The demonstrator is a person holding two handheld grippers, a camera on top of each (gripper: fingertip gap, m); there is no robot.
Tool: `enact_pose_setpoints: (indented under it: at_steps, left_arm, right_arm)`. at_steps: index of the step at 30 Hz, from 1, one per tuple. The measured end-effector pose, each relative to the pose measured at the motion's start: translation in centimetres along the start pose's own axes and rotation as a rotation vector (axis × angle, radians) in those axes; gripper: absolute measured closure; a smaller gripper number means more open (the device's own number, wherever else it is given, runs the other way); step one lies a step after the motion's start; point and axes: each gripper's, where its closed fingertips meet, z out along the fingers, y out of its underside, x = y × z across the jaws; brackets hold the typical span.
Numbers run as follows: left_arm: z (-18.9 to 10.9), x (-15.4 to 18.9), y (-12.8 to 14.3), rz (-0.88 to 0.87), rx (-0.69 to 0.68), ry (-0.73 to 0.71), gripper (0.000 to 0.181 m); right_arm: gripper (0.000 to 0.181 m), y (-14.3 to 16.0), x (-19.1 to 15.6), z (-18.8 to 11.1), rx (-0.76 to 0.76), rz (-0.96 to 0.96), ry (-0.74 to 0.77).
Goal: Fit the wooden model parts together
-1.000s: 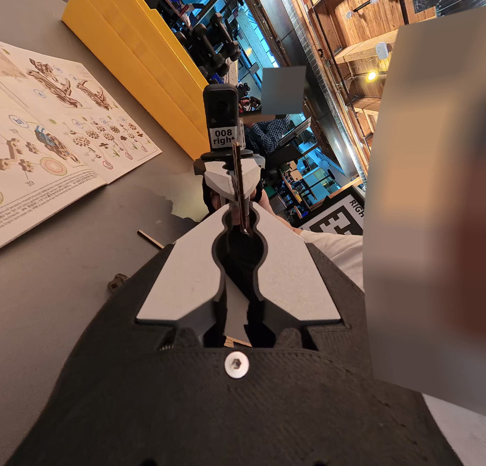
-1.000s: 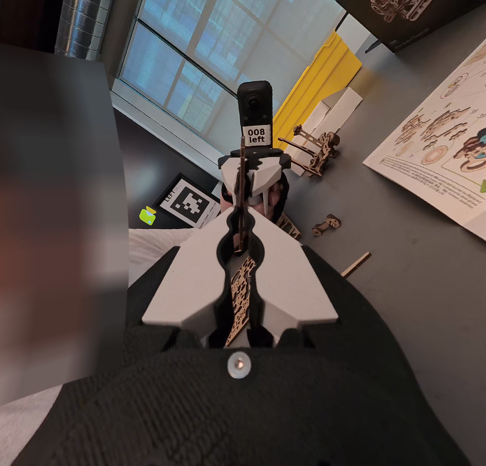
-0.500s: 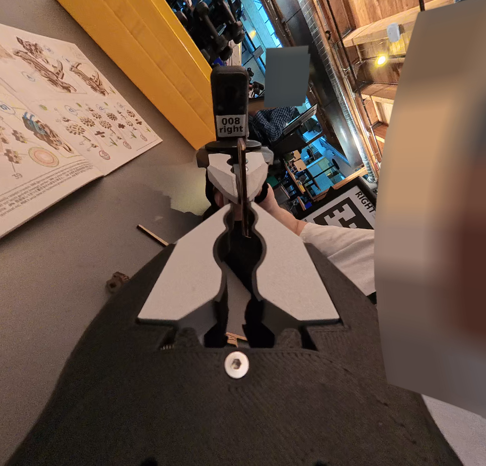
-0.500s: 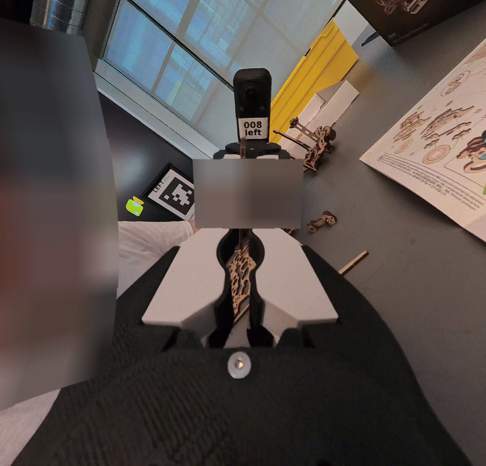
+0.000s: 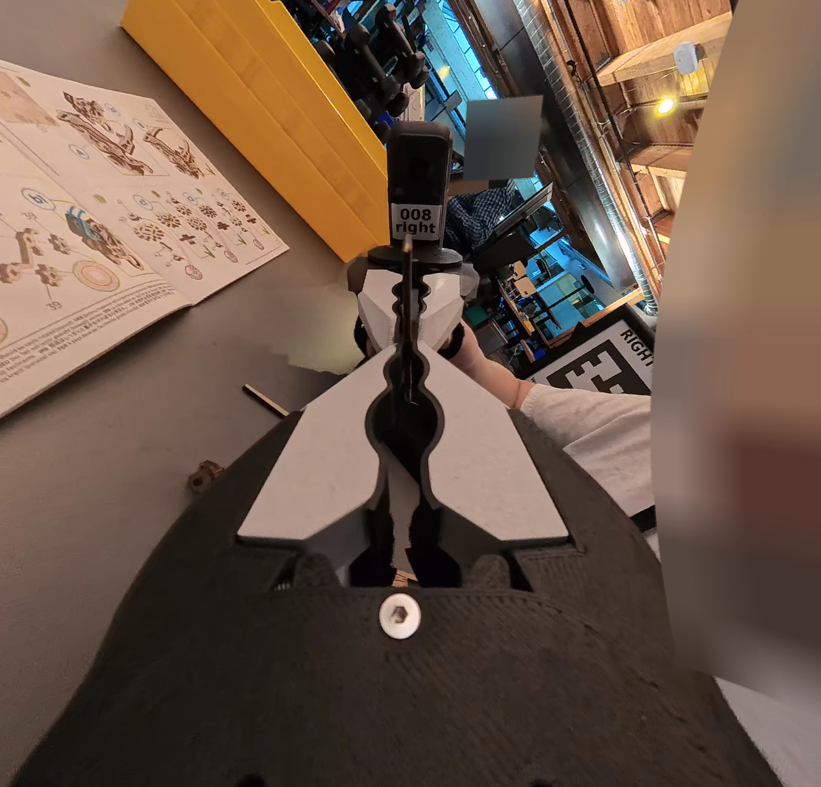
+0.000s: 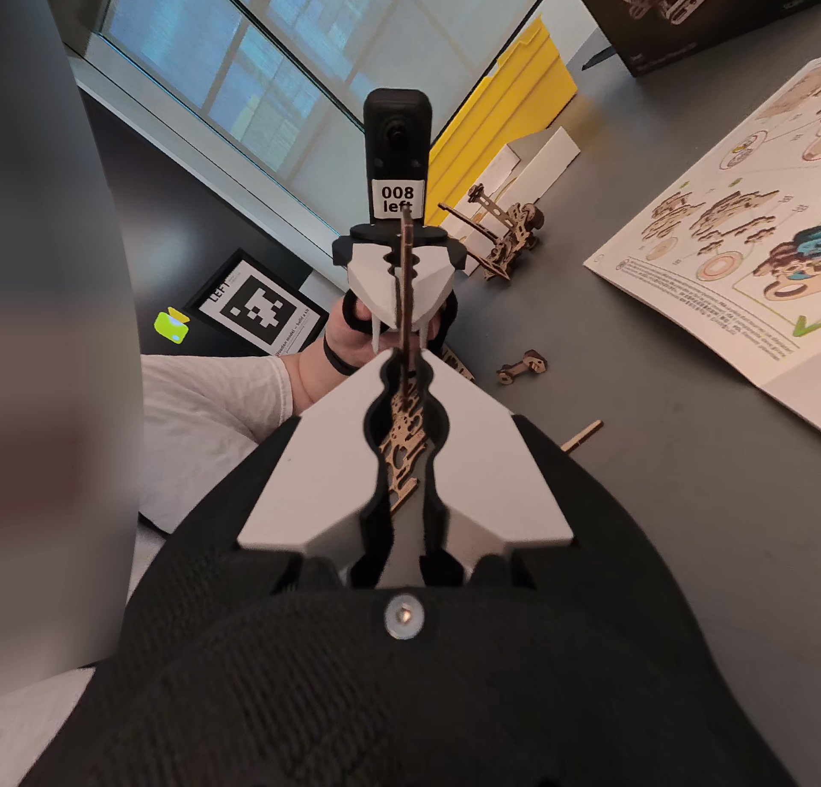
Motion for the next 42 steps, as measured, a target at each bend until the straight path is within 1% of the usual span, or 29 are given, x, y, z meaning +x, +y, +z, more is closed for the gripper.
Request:
enact_pose_setpoints:
  at_steps: [4, 6, 7, 8, 9, 11, 25, 31, 37, 42]
  left_arm:
    - [0.1, 0.2, -0.1, 0.031, 0.01, 0.009, 0.181]
    - [0.2, 0.2, -0.1, 0.021, 0.022, 0.015, 0.165]
    - [0.4, 0.4, 0.2, 0.026, 0.008, 0.03, 0.169]
    - [0.6, 0.5, 0.5, 0.037, -0.019, 0.035, 0.18]
    - [0.6, 0.4, 0.7, 0.057, -0.031, 0.022, 0.181]
    - [0.6, 0.3, 0.6, 0.076, -0.033, 0.0, 0.181]
    - [0.4, 0.1, 0.6, 0.055, -0.029, -0.015, 0.181]
    - [0.5, 0.0, 0.7, 0.042, -0.029, -0.026, 0.181]
    - [0.6, -0.8, 0.8, 0.018, 0.016, -0.089, 0.181]
    - [0.7, -1.4, 1.0, 0.103, 0.006, -0.182, 0.181]
  right_arm:
    - [0.181, 0.1, -0.4, 0.0, -0.01, 0.014, -0.035]
    - [0.181, 0.3, -0.5, 0.1, -0.026, 0.008, -0.035]
    - [0.181, 0.4, -0.5, 0.2, -0.032, 0.0, -0.034]
    - [0.181, 0.5, -0.6, 0.3, -0.039, -0.007, -0.037]
    - [0.181, 0.6, -0.6, 0.3, -0.046, -0.01, -0.031]
    - [0.181, 0.5, -0.5, 0.2, -0.034, -0.009, -0.03]
    - [0.181, 0.1, -0.4, 0.0, -0.009, 0.028, -0.052]
    - [0.181, 0.2, -0.3, -0.1, -0.023, 0.029, -0.046]
    - [0.181, 0.3, 0.7, -0.2, -0.038, 0.028, 0.013]
    - [0.181, 0.5, 1.4, -0.3, -0.045, 0.058, 0.056]
